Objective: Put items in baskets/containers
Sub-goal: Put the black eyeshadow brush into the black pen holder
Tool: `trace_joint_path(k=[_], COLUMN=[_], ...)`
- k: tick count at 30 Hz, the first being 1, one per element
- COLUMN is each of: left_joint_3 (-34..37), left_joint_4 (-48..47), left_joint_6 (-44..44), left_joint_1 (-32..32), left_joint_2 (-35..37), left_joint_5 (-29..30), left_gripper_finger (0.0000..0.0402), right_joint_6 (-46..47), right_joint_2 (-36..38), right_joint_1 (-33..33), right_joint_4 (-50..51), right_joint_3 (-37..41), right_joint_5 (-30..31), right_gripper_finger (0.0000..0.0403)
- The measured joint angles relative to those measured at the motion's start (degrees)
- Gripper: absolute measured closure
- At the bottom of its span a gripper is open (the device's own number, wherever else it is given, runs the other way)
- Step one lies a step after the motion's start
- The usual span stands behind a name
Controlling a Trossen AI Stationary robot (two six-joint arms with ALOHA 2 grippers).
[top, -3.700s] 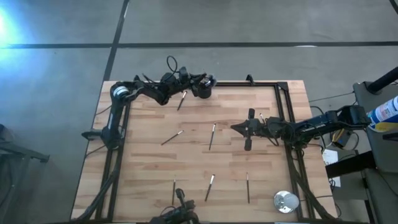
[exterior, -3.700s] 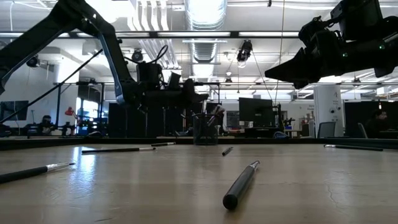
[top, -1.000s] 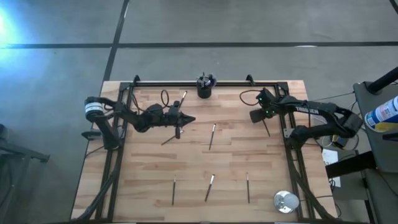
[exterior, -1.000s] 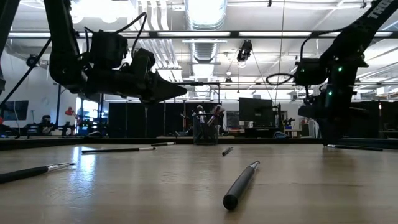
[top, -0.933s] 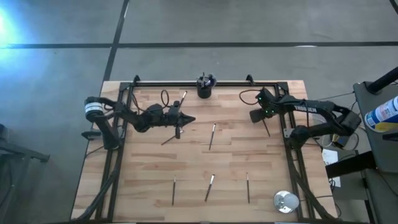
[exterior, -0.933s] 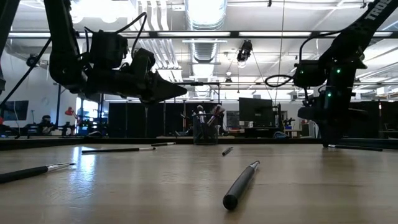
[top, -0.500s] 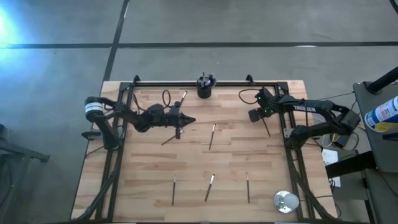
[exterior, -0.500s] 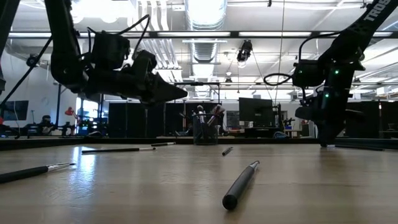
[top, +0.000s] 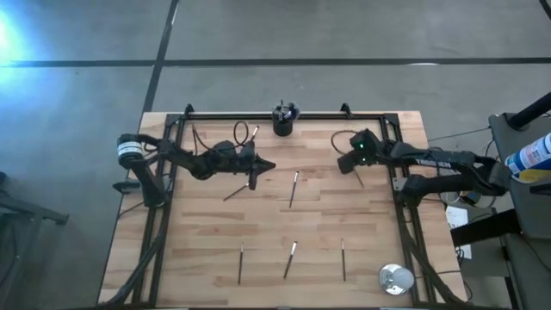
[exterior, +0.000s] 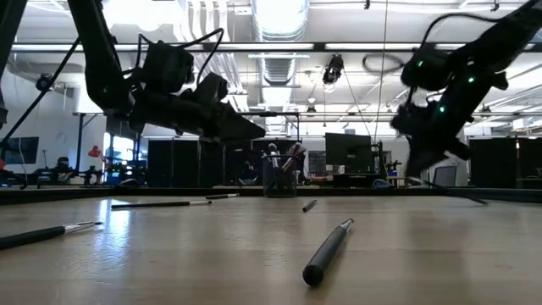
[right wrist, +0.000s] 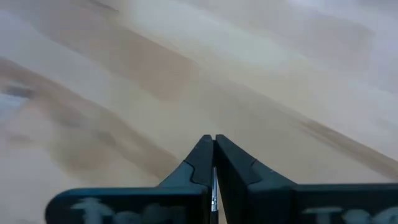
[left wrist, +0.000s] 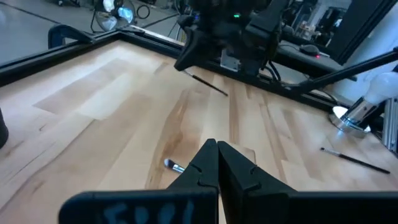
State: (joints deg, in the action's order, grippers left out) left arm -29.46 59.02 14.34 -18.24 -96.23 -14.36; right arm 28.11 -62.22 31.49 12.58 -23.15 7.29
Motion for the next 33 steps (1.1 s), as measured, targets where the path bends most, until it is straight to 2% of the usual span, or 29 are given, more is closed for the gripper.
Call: trace_joint_path(k=[2, 6, 10, 14, 24, 33], left_joint_3=[-0.31, -1.21, -4.66, -9.04, -20.61, -25.68], left_joint_4=[-0.1, -0.09, 0.06, 0.05, 0.8, 1.84], left_joint_6=[0.29, -1.86, -0.61, 1.69, 5.81, 7.73], left_joint_1=[0.42, 3.36, 6.32, 8.2, 9.45, 9.81], left_joint_2=[0.0, -0.54, -2.23, -4.65, -10.15, -10.73], left_joint_5=[0.1, 1.09, 2.33, 3.14, 3.29, 1.18], left_gripper_finger=[0.0402, 0.0401, 0.0401, 0.0389, 0.0305, 0.0294], right_joint_6=[1.98, 3.1, 0.03, -4.68, -13.47, -17.97], right_joint_2=[2.16, 3.84, 2.85, 0.72, -6.1, -8.03], right_joint_1=[-4.2, -12.3, -18.67, -23.12, -29.39, -30.15], right_joint_4=[-7.87, -29.97, -51.05, -65.82, -76.94, -77.66], right_joint_3=[2.99, 10.17, 15.11, 16.21, 10.47, 6.21], right_joint_5=[0.14, 0.4, 1.62, 1.71, 1.68, -0.28], right_gripper_finger=[0.0394, 0.0394, 0.0394, 0.0394, 0.0394, 0.0394])
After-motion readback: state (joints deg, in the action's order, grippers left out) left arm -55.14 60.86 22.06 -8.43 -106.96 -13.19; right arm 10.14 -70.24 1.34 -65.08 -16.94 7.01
